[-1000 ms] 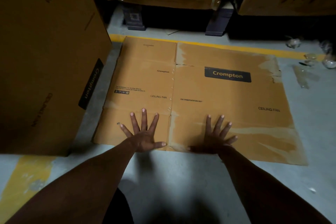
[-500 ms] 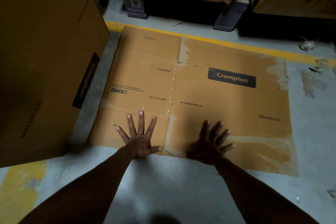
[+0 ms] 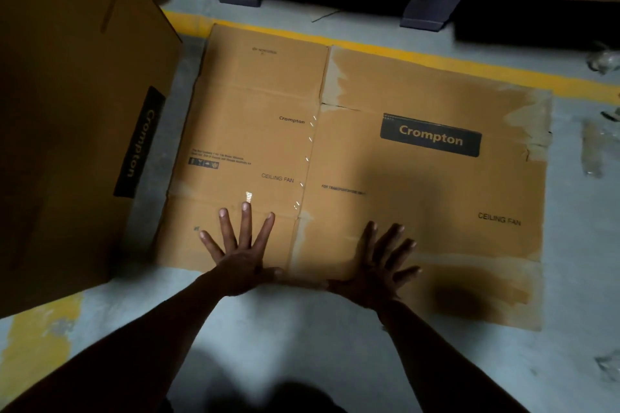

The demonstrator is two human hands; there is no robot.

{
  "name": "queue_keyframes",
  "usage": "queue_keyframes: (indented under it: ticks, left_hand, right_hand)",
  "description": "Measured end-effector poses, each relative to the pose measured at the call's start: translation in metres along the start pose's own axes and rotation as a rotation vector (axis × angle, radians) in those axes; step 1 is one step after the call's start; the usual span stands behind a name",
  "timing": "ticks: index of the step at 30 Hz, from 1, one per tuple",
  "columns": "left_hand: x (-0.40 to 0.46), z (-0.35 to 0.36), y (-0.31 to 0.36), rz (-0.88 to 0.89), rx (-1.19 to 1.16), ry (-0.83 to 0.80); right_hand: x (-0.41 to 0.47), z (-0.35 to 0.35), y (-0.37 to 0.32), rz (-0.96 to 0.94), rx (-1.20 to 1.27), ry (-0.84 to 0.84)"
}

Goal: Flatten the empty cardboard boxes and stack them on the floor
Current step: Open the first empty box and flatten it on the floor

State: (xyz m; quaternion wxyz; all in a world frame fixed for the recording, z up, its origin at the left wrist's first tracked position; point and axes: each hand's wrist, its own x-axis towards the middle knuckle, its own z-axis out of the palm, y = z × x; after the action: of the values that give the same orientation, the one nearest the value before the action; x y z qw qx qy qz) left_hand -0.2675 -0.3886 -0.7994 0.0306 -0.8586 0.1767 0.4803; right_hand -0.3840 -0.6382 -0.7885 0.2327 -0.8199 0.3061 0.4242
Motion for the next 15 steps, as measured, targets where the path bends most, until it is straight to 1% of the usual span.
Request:
queue_keyframes:
  ticks: [2, 9, 15]
  left_hand:
    - [0.0, 0.0, 0.001, -0.017, 0.008, 0.011]
    - [-0.002, 0.005, -0.004, 0.015, 0.0, 0.093]
    - [-0.005, 0.003, -0.009, 0.108, -0.063, 0.086]
  right_hand:
    - [0.0, 0.002, 0.001, -0.004, -0.001, 0.023]
    - [-0.001, 0.004, -0.022, 0.006, 0.03, 0.141]
    - [0.002, 0.004, -0.029, 0.051, -0.012, 0.158]
